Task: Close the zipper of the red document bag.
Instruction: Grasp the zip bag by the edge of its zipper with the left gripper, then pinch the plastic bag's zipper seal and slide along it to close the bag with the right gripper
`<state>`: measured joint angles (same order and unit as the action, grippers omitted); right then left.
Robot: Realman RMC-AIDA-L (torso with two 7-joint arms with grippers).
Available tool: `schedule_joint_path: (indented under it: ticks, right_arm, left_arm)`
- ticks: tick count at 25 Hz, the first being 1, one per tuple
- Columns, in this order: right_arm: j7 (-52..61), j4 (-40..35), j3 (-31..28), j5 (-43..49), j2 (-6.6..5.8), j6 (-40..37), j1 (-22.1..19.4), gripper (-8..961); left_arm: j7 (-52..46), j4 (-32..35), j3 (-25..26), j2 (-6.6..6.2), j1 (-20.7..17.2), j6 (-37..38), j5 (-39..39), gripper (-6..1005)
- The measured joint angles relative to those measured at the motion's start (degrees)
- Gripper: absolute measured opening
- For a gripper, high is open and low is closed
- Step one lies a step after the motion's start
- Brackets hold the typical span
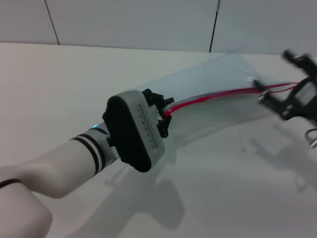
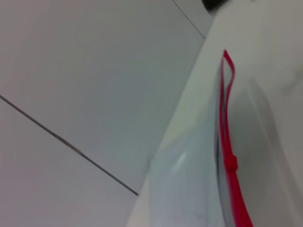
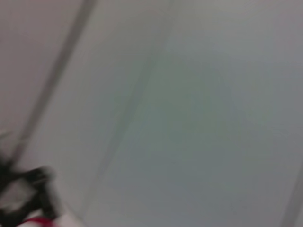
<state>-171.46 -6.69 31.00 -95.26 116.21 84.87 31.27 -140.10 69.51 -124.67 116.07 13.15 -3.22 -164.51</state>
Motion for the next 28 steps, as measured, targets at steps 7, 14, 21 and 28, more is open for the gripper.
schedule_joint_path:
  ticks: [7,14,21,28]
  right_arm:
    - [-0.34,-4.42,2.62,11.6,0.27,0.05,3.3,801]
    - [-0.47,-5.96,6.57,16.77,0.31,-4.76,8.4,801]
    - [-0.5,-7.1,8.85,17.12,0.33,-8.47,9.6,740]
    - [-0.53,-8.93,8.95,17.18,0.29,-8.54,8.32,632]
  left_arm:
    - [-0.25,-0.14,-0.79,-0.21,-0.47,-2.27,0.8,54]
    - [-0.35,0.26,-2.83,-0.18,0.31,-2.1,0.87,54]
    - [-0.35,2.83,-3.8,-0.69,-0.2,-1.38,0.87,54]
    - [-0.35,3.22,-4.0,-1.02,-0.36,-1.29,0.86,55]
